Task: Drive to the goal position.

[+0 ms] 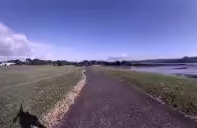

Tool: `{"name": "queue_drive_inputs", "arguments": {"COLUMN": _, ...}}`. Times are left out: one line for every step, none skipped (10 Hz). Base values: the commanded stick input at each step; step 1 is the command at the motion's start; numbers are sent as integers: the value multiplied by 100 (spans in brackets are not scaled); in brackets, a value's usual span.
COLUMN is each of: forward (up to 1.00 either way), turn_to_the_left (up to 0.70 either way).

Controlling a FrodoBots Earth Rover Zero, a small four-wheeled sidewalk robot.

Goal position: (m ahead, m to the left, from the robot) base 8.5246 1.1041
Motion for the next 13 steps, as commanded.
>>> {"name": "queue_drive_inputs", "arguments": {"forward": 70, "turn_to_the_left": 0}}
{"name": "queue_drive_inputs", "arguments": {"forward": 70, "turn_to_the_left": 1}}
{"name": "queue_drive_inputs", "arguments": {"forward": 70, "turn_to_the_left": 14}}
{"name": "queue_drive_inputs", "arguments": {"forward": 70, "turn_to_the_left": 14}}
{"name": "queue_drive_inputs", "arguments": {"forward": 70, "turn_to_the_left": 14}}
{"name": "queue_drive_inputs", "arguments": {"forward": 70, "turn_to_the_left": 14}}
{"name": "queue_drive_inputs", "arguments": {"forward": 70, "turn_to_the_left": 14}}
{"name": "queue_drive_inputs", "arguments": {"forward": 70, "turn_to_the_left": 14}}
{"name": "queue_drive_inputs", "arguments": {"forward": 70, "turn_to_the_left": 13}}
{"name": "queue_drive_inputs", "arguments": {"forward": 70, "turn_to_the_left": 7}}
{"name": "queue_drive_inputs", "arguments": {"forward": 70, "turn_to_the_left": 1}}
{"name": "queue_drive_inputs", "arguments": {"forward": 70, "turn_to_the_left": 0}}
{"name": "queue_drive_inputs", "arguments": {"forward": 70, "turn_to_the_left": 0}}
